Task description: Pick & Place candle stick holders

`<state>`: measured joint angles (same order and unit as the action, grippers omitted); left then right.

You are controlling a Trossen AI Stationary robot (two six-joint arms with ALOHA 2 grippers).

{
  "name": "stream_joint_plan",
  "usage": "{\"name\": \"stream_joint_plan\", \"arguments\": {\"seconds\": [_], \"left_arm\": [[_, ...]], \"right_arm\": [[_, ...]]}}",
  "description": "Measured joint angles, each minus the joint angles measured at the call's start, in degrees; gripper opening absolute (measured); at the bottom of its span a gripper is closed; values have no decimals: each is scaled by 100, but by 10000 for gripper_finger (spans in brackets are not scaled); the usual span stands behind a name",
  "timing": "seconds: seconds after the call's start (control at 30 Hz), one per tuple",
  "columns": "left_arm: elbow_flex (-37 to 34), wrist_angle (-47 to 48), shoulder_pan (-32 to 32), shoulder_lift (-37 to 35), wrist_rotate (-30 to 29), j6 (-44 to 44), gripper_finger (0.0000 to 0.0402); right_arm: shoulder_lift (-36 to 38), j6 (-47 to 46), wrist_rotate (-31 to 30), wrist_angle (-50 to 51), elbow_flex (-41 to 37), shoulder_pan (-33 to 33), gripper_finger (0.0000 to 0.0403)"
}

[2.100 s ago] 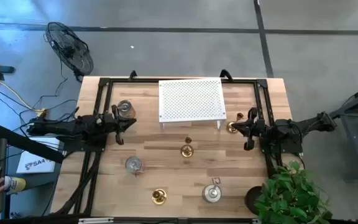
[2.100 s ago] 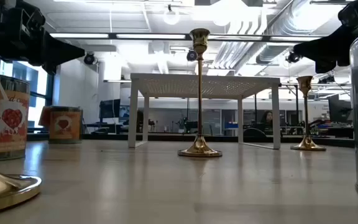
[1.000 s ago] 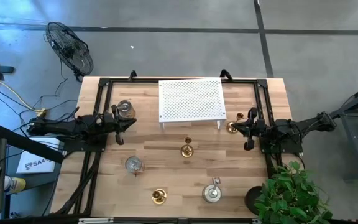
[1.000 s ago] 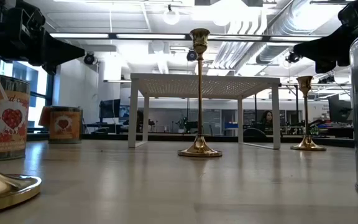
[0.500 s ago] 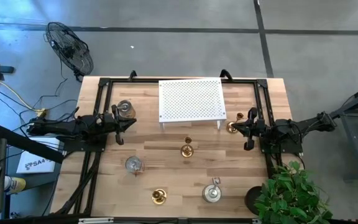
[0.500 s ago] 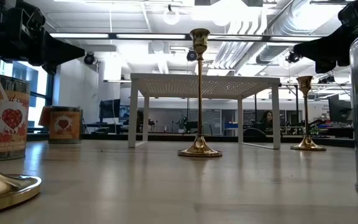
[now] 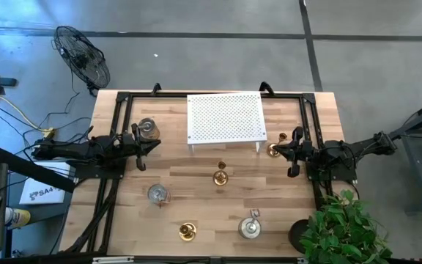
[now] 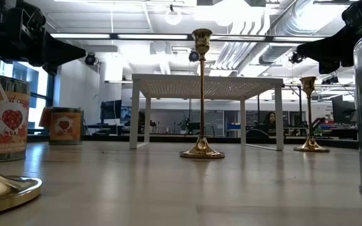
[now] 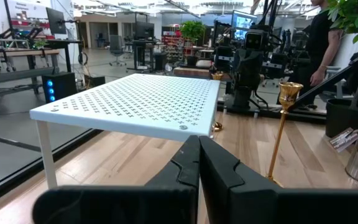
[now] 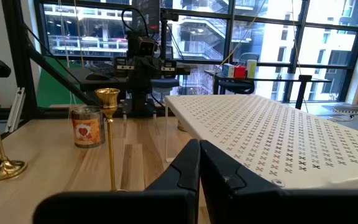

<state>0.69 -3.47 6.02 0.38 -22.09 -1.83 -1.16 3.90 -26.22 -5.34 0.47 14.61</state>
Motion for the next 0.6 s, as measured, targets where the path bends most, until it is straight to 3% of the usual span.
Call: {"name": "stream_joint_plan", "arguments": {"seconds": [0.6], "left_arm": [[0,0,-2,0,-2,1,1]], "right_arm": [[0,143,0,0,1,0,5]]}}
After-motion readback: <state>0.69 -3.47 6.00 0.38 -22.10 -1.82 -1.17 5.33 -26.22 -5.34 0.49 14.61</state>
